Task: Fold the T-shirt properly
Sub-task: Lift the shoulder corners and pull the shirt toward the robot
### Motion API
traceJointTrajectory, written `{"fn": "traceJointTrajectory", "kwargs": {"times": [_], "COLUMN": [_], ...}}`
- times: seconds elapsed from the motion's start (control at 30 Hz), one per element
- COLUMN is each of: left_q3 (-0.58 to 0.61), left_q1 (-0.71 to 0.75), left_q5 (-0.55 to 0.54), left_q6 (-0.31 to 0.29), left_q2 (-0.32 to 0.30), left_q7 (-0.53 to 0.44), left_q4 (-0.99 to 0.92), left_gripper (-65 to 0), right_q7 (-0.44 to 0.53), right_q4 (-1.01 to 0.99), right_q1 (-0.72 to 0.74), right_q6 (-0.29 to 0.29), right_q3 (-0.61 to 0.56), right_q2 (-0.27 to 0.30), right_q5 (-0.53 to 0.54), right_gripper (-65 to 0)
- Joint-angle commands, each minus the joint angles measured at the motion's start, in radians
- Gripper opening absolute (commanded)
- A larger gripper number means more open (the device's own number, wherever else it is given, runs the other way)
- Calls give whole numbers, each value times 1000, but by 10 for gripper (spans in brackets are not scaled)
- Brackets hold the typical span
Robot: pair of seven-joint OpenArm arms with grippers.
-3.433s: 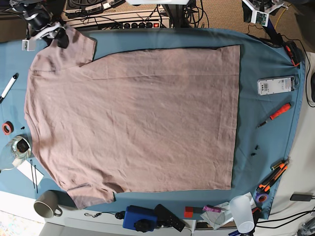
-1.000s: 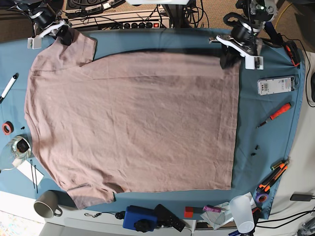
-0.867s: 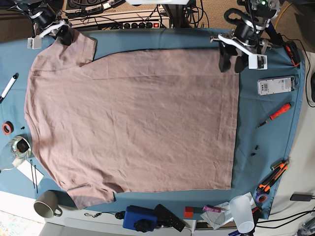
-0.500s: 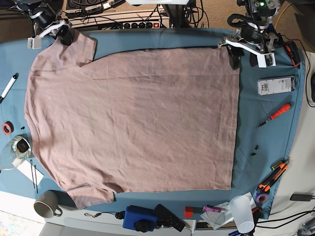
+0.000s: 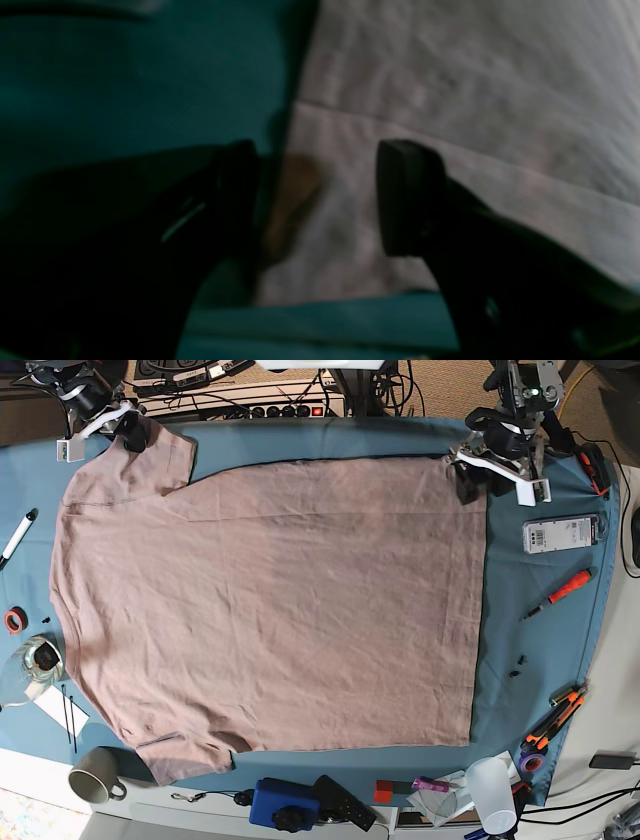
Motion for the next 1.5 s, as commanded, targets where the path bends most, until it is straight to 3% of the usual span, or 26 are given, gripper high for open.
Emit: {"fn": "traceJointTrajectory", "kwargs": {"times": [0.0, 0.1, 0.27, 0.37, 0.47, 0.5, 0.67, 0.93, 1.23, 1.47], "left_q3": [12, 12, 12, 12, 12, 12, 12, -17, -119, -219], "left_q1": [26, 29, 34, 34, 34, 32, 28, 56, 158, 216], "left_q5": [-24, -81, -84, -83, -67, -49, 7, 37, 29, -28], "left_q6": [-1, -24, -27, -27, -27, -26, -27, -27, -28, -84], "left_q2": [9, 14, 14, 14, 14, 14, 13, 8, -47, -51], "left_q7": [173, 221, 221, 207, 153, 135, 111, 213, 214, 264], "left_q4": [-24, -24, -24, -24, -24, -24, -19, 72, 165, 193], "left_gripper": [-287, -311, -373, -478, -620, -650, -650, -650, -650, -650], "right_q7": [-35, -35, -34, -27, -26, -24, -5, -27, -65, -150], "right_q4": [1, 1, 1, 1, 1, 1, 3, 99, 166, 166], "right_q1": [-14, -14, -14, -13, -13, -13, -13, -14, -140, -205], "right_q6": [-5, -5, -6, -6, -5, -6, -5, -5, 30, 30], "right_q3": [3, 3, 3, 3, 3, 3, 3, 103, 161, 200], "right_q2": [11, 11, 11, 11, 11, 11, 11, 11, 8, 7], "right_q5": [-36, -36, -36, -36, -36, -36, -36, -27, 100, 239], "right_gripper": [-556, -556, -556, -557, -650, -650, -650, -650, -650, -650]}}
